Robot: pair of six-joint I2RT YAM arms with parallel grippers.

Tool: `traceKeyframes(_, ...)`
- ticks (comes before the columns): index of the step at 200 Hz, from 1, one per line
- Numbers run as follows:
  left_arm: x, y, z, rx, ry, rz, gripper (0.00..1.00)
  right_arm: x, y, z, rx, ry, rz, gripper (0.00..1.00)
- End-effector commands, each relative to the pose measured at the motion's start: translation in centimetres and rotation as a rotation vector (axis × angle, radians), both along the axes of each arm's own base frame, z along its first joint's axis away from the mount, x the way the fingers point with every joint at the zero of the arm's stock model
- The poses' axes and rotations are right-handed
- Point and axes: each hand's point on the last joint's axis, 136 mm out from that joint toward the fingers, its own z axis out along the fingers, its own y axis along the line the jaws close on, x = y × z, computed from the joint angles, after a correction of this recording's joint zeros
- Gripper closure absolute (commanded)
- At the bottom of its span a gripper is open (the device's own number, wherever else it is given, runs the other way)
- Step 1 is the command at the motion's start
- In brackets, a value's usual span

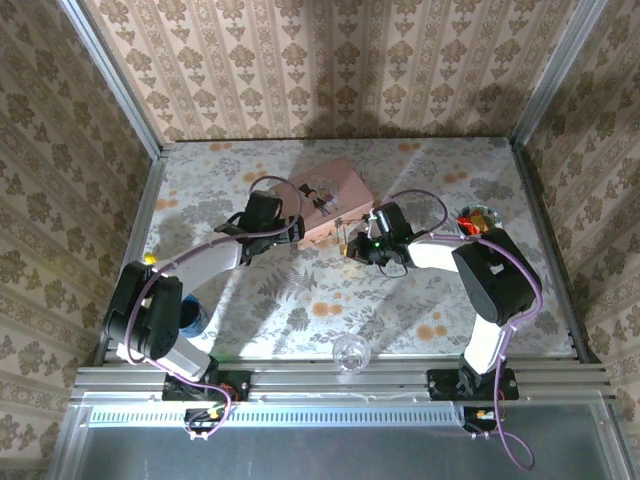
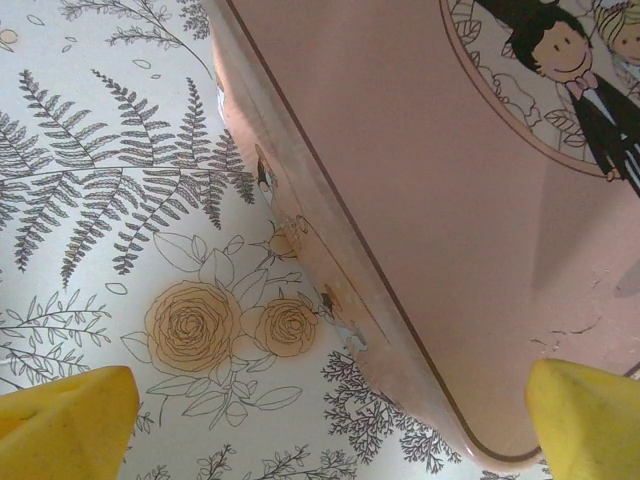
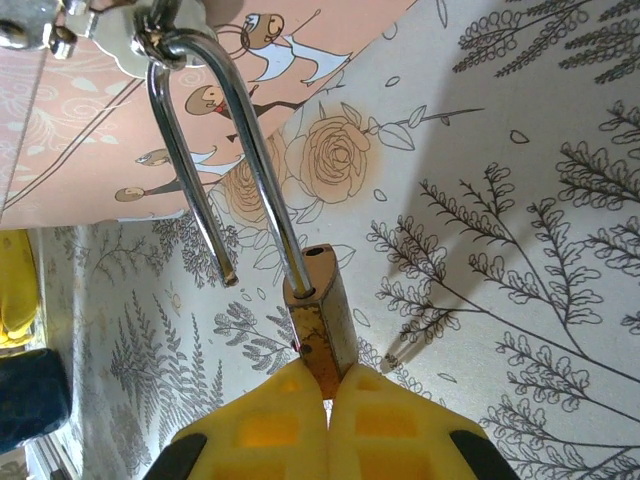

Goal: Unlock a padlock with a key

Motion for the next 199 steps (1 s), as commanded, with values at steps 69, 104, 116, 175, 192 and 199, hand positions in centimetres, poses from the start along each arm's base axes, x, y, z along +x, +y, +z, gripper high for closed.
traceKeyframes(69, 0.1, 0.0, -0.5, 0.041, 0.012, -0.012, 0.00, 0.8, -0.2, 0.2, -0.051, -0.018, 0.022, 0.75)
traceKeyframes(104, 0.2, 0.0, -0.8, 0.048, 0.017, -0.010, 0.00, 1.5, -1.8, 0.8, -0.152, -0.061, -0.018, 0.74)
traceKeyframes(116, 0.2, 0.0, -0.8, 0.048, 0.018, -0.011, 0.00, 1.7, -2.2, 1.3, -0.176, -0.081, -0.024, 0.73)
traceKeyframes(175, 0.9, -0.3, -0.7, 0.051, 0.012, -0.013, 0.00, 3.7, -2.8, 2.0, -0.284, -0.158, 0.011, 0.74)
traceKeyframes(192, 1.0, -0.5, -0.8, 0.052, 0.013, -0.018, 0.00, 4.4, -2.5, 2.1, -0.292, -0.185, 0.028, 0.74)
traceKeyframes(199, 1.1, -0.5, -1.0, 0.054, 0.016, -0.020, 0.00, 4.6, -2.4, 2.0, -0.298, -0.188, 0.035, 0.74)
